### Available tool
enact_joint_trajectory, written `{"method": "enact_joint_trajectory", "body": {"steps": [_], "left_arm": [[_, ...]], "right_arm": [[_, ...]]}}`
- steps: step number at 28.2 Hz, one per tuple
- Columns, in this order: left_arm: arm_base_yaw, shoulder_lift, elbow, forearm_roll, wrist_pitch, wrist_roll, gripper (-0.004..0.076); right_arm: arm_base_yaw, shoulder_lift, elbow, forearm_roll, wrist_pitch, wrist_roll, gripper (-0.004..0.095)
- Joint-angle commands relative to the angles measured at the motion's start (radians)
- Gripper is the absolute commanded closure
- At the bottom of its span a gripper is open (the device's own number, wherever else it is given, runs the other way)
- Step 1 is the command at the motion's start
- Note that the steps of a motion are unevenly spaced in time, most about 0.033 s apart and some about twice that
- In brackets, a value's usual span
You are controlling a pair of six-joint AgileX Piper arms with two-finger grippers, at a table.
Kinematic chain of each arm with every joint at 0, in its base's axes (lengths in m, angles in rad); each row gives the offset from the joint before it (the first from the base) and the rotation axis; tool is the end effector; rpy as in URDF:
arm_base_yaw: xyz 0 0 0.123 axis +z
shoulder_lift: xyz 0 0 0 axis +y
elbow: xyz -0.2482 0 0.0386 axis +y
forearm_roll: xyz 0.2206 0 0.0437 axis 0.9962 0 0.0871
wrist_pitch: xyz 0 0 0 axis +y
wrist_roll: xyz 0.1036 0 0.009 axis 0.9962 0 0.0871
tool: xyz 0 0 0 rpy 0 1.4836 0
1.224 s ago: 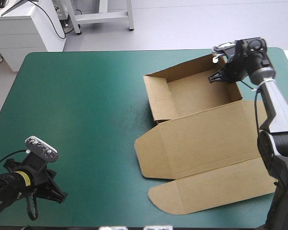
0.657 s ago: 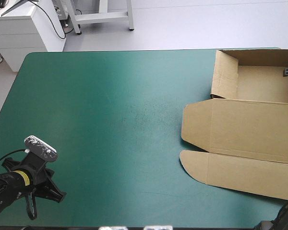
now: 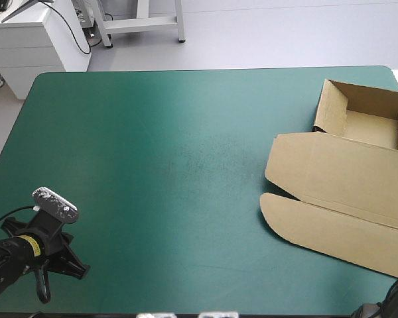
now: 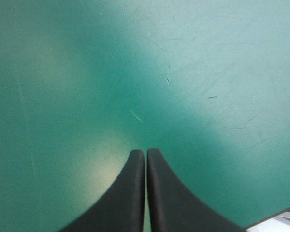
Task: Fold the box
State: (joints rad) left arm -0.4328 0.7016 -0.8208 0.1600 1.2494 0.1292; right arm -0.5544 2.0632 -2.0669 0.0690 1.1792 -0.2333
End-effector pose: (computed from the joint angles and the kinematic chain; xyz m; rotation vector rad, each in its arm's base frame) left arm 0.0985 -0.0282 0.2937 0.7314 2.4893 0.1066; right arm 0.3606 -0.2154 0.2761 0.4400 2.6284 -0.1651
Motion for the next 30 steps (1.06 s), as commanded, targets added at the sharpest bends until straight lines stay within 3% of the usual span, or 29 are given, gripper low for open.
{"method": "enact_joint_trajectory", "body": {"steps": [1,9,11,16,17,21,26,30], "left_arm": [[-0.002,-0.001,-0.022,0.010,-0.004,-0.002,0.0731],[-0.002,-0.001,-0.022,0.010,-0.007,-0.002,0.0731],[-0.002,-0.001,-0.022,0.010,-0.012,-0.002,0.0731],[-0.002,-0.001,-0.022,0.010,-0.030,-0.009,0.0731],[-0.002,-0.001,-0.022,0.003,-0.041,-0.009,0.0731],[-0.002,-0.001,-0.022,0.003,-0.050,-0.003,0.0731],[-0.002,-0.001,-0.022,0.003,-0.050,-0.010,0.0731],[-0.002,-0.001,-0.022,0.003,-0.070,-0.012,0.0731]], "right_arm": [[-0.006,-0.057,-0.030,-0.014,-0.039,0.015,0.0195],[-0.006,-0.062,-0.033,-0.014,0.007,0.015,0.0199],[-0.006,-0.068,-0.033,-0.014,0.016,0.015,0.0245],[-0.006,-0.105,-0.033,-0.005,0.039,0.015,0.0504],[-0.006,-0.123,-0.033,0.012,0.061,0.015,0.0633],[-0.006,-0.165,-0.033,0.073,0.065,0.001,0.0934],[0.008,-0.249,-0.033,0.186,0.065,-0.070,0.0923],[0.078,-0.345,-0.027,0.209,0.065,-0.073,0.0923]]}}
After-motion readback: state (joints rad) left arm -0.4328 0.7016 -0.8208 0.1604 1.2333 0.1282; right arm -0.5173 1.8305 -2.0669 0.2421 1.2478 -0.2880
